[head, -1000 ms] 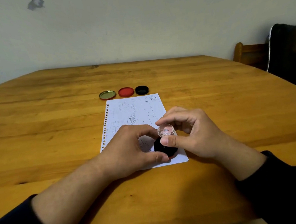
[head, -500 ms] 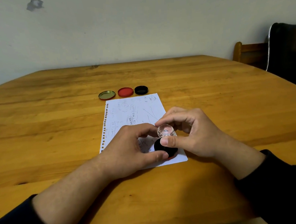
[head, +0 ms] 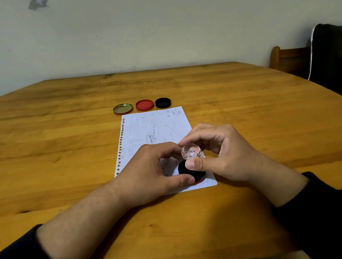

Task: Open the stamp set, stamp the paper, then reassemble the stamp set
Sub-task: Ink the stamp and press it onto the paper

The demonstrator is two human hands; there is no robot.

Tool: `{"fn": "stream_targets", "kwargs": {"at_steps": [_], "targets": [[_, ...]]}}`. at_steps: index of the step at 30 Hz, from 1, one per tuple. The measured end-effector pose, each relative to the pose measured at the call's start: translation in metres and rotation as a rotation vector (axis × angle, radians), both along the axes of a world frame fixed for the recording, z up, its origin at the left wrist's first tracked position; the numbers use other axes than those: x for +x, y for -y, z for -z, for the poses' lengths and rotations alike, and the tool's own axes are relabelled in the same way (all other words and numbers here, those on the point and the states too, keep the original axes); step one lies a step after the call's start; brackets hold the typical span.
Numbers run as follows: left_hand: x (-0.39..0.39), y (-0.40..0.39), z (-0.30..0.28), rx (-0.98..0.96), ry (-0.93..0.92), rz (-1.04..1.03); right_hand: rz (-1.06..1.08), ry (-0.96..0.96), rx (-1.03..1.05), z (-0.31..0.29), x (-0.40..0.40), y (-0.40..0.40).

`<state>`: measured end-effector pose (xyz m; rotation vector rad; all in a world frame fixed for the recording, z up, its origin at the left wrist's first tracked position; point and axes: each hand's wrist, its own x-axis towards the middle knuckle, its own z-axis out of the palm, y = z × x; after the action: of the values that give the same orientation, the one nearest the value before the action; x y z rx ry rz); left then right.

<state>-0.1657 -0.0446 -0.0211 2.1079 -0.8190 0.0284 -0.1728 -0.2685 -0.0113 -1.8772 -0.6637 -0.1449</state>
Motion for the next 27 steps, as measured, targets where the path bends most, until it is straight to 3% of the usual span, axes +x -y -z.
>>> {"fn": "stream_targets", "kwargs": {"at_steps": [11,27], "targets": [[-0.0001,0.0007,-0.0016,0.016,-0.019,-0.004,0.056,0.153,0.009,-0.0005,0.0007,0.0034],[-0.0005,0.0021,-0.0025,0.042,-0.043,-0.02,0.042,0.063,0.017,-0.0065,0.0031,0.0073]]}}
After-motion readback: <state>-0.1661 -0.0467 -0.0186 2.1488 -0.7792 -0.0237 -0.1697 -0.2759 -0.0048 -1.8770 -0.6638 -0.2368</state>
